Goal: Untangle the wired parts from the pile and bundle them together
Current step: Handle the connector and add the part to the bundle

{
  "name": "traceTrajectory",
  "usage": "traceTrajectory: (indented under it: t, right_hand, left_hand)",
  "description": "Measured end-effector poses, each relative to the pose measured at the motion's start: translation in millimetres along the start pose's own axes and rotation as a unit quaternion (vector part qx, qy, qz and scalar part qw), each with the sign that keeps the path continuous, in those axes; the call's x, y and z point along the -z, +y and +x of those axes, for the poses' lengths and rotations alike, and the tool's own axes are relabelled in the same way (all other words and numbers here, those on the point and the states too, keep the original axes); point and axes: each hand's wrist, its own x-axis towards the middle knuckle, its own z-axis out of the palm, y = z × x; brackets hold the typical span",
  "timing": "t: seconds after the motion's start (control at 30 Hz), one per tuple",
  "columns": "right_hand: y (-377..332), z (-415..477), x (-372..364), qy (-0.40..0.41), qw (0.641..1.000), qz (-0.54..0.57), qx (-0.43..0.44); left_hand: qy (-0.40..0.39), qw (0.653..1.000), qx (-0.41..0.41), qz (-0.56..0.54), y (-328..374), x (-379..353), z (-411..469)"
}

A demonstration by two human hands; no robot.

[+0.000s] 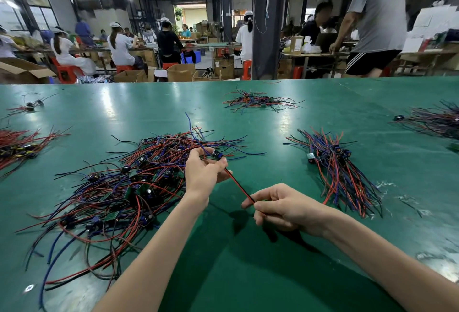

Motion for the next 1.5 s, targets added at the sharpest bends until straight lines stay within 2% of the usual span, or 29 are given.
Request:
traceTrajectory:
  t: [0.43,0.67,0.83,1.0,1.13,1.23,1.4,1.5]
  right_hand:
    - [0.3,-1.1,1.9,-0.006,1.0,0.006,-0.008]
    - [1.0,-7.1,-6.4,-0.031,0.996,-0.036,0.072]
    - [-1.3,-8.5,-10.6,0.007,0.986,-0.082,0.147]
    - [-2.1,-10.6,-11.4,0.02,0.98,-0.125,0.153]
    - [-5.0,-9.8,-11.4,0.062,0.975,-0.147,0.152]
    - [-9.6,-9.5,-4.8,0.073,0.984,-0.125,0.103]
    - [-12.5,-6.6,12.6,0.047,0.995,0.026,-0.083]
    - [-14.0,-7.2,21.2,0.033,0.993,0.036,-0.109]
  left_hand:
    - [0.021,1.0,0.0,-0.018,2.6,5.6,5.1]
    - [0.022,0.999,0.012,-0.034,4.6,4.3,4.2]
    - [-0.002,0.999,0.021,-0.036,6.2,1.7,0.4]
    - [-0.019,0.999,0.038,-0.034,6.6,-1.0,-0.3]
    - [-0.027,0.997,0.053,-0.039,7.2,-0.6,-0.5]
    - [-0.022,0.997,0.063,-0.047,8.0,2.1,1.2]
    - [-0.033,0.996,0.067,-0.043,7.4,1.2,0.3]
    - [-0.042,0.997,0.061,-0.036,6.7,-0.8,-1.4]
